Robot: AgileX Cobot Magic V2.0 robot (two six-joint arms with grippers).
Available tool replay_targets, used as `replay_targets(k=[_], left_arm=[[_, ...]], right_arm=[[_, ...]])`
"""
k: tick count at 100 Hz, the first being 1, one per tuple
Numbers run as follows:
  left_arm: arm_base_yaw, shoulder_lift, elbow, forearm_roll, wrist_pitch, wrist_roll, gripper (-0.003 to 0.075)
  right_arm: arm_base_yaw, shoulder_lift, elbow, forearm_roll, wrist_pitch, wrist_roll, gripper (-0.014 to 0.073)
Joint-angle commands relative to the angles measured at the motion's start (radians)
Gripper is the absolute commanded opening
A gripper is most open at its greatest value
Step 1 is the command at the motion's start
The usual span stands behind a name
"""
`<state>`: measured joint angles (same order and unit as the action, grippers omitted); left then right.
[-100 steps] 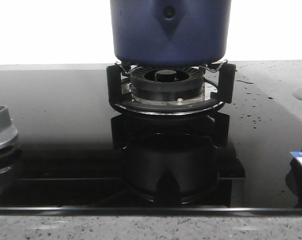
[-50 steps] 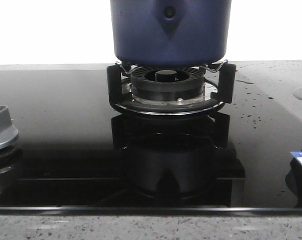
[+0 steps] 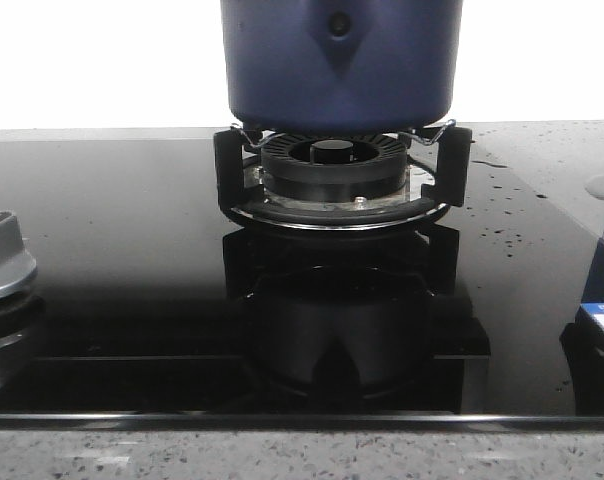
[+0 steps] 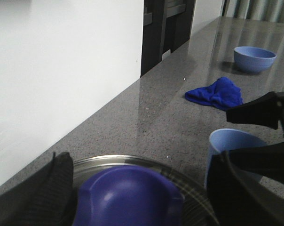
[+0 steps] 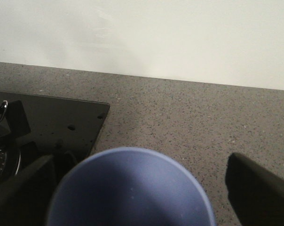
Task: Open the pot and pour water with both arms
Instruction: 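Lower the empty cup onto the counter and open the right gripper, then lower the glass lid onto the saucepan and release with the left gripper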
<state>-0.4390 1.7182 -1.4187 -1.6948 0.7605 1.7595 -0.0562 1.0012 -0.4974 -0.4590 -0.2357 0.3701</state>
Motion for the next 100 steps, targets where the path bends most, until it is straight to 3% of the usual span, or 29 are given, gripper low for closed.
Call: replay_targets(k=[1, 23, 44, 55, 62, 72, 86, 100], left_arm=[[-0.004, -0.068, -0.033, -0.063, 0.036, -0.004, 0.0522], [-0.004, -0.099, -0.033, -0.062, 0.036, -0.004, 0.0465], [0.043, -0.153, -0.033, -0.059, 0.039, -0.013, 0.0318], [0.089, -0.183, -0.033, -0.057, 0.065, -0.031, 0.0197], [0.118, -0.197, -0.033, -0.052, 0.099, -0.031, 0.0109], [0.15, -0.223, -0.033, -0.028, 0.134, -0.033, -0.0015], [0.18, -0.265, -0.031, 0.039, 0.141, -0.106, -0.002], [0.212, -0.353, 0.038, 0.09, 0.129, -0.153, -0.002]], right_arm=[[-0.005, -0.006, -0.025, 0.008, -0.098, 0.001, 0.065], [-0.005, -0.01, -0.025, 0.008, -0.147, 0.001, 0.065], [-0.005, -0.07, -0.025, 0.006, -0.154, 0.001, 0.065], [-0.005, -0.106, -0.025, 0.006, -0.154, 0.001, 0.0631], [-0.005, -0.133, -0.025, 0.006, -0.154, 0.001, 0.0553], [-0.005, -0.177, -0.025, 0.006, -0.154, 0.001, 0.0311], [-0.005, -0.228, -0.025, 0.006, -0.145, 0.001, -0.0055], [0.001, -0.288, -0.025, 0.006, -0.048, 0.001, -0.0066]])
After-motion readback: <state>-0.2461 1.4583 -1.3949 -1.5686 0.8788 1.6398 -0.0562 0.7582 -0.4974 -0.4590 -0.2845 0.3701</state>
